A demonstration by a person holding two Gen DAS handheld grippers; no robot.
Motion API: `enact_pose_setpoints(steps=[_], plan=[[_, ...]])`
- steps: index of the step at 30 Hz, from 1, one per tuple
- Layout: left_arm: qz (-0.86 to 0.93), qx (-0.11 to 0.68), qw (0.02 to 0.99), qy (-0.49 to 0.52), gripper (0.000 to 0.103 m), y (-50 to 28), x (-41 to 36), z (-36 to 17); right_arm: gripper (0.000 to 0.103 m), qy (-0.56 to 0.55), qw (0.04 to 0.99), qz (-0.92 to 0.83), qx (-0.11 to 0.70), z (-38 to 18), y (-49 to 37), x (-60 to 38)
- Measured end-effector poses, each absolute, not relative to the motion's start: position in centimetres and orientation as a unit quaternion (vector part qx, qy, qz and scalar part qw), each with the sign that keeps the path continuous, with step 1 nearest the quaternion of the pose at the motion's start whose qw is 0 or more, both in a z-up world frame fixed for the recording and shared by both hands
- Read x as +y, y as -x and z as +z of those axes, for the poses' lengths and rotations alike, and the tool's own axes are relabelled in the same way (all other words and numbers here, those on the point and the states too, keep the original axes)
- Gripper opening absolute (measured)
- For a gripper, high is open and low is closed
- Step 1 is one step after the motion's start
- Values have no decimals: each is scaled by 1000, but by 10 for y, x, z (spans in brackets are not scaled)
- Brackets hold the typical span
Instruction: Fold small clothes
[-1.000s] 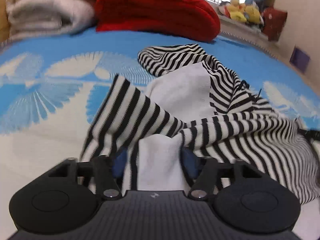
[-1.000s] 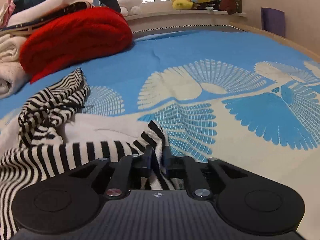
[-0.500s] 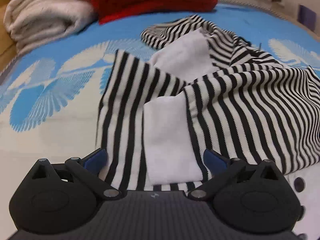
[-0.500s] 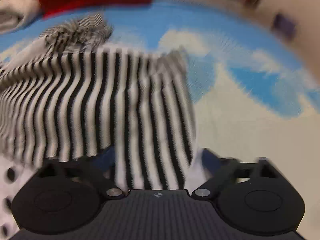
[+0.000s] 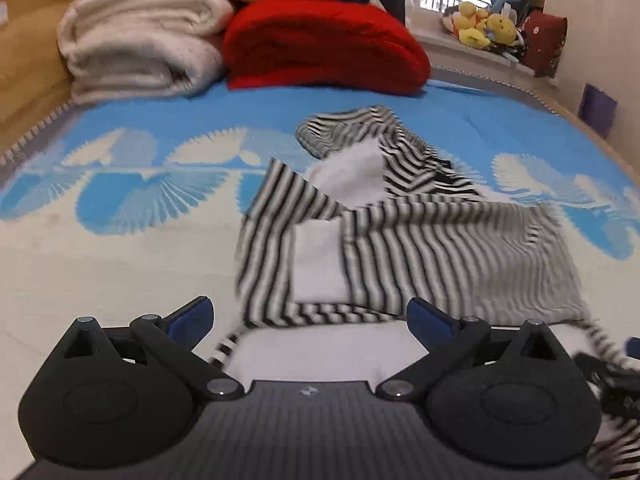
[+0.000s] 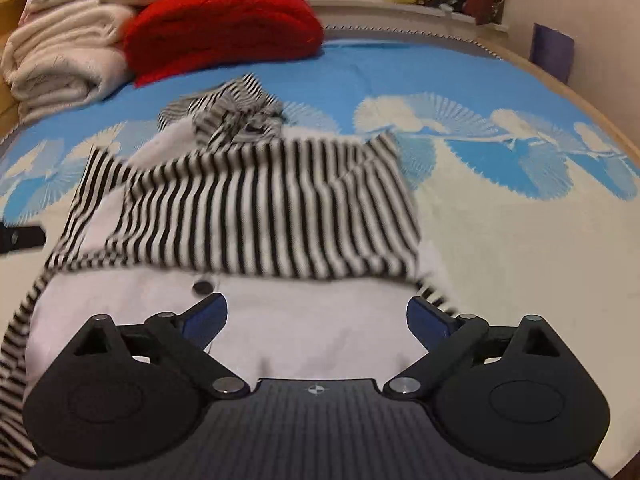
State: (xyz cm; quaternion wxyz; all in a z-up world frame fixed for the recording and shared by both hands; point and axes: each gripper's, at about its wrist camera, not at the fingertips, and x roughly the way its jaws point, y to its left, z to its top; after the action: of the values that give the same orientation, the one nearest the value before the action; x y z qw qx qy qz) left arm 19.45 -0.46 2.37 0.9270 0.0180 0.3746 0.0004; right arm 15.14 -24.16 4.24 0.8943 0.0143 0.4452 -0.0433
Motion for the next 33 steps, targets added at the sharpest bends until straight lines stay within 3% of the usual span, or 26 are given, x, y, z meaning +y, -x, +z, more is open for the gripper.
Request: enact_pose_setpoints(steps=[7, 33], plan=[[24, 389, 918, -73, 103, -219, -3, -3, 96, 24, 887, -33, 460, 26, -159, -232], [20, 417, 906, -64, 103, -232, 3, -14, 96, 28, 887, -26, 460, 24, -165, -224]])
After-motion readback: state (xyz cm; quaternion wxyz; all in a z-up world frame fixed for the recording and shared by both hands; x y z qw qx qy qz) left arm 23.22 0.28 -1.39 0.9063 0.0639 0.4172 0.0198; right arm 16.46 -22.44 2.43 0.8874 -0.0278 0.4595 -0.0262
